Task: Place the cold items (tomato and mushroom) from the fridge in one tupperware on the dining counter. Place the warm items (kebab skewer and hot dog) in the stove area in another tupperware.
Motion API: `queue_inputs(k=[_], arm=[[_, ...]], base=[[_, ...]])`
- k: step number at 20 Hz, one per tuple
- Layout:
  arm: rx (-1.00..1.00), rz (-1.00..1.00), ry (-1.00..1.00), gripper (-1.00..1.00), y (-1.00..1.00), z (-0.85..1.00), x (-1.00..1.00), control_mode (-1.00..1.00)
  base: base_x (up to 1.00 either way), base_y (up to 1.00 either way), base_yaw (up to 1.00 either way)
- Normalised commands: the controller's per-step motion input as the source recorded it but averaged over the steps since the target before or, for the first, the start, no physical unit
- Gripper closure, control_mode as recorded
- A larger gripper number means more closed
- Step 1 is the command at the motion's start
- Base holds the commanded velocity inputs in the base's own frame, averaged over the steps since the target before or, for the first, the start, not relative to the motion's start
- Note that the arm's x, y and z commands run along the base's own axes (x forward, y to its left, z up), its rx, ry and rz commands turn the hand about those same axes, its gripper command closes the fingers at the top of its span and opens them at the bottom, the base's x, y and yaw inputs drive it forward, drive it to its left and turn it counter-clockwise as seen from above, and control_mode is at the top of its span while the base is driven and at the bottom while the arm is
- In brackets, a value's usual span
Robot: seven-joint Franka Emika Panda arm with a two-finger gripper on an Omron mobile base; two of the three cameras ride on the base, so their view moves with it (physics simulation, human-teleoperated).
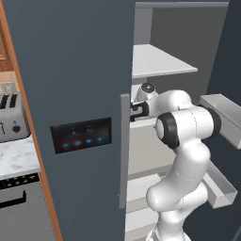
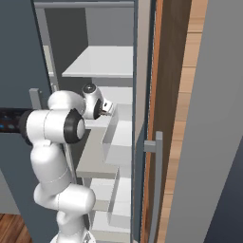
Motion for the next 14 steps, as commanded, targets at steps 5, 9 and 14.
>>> queue_inputs(k=[5, 9, 14], arm=[[0.00, -0.03, -0.06, 1.00, -0.13, 0.00, -0.43, -1.00], [0.02, -0.05, -0.01, 1.00, -0.14, 0.20, -0.61, -1.00], [0.00, -0.09, 0.04, 1.00, -0.01, 0.60, -0.70, -1.00]], base=[[0.00, 0.00, 0.00], [0.00, 0.00, 0.00], [0.00, 0.00, 0.00]])
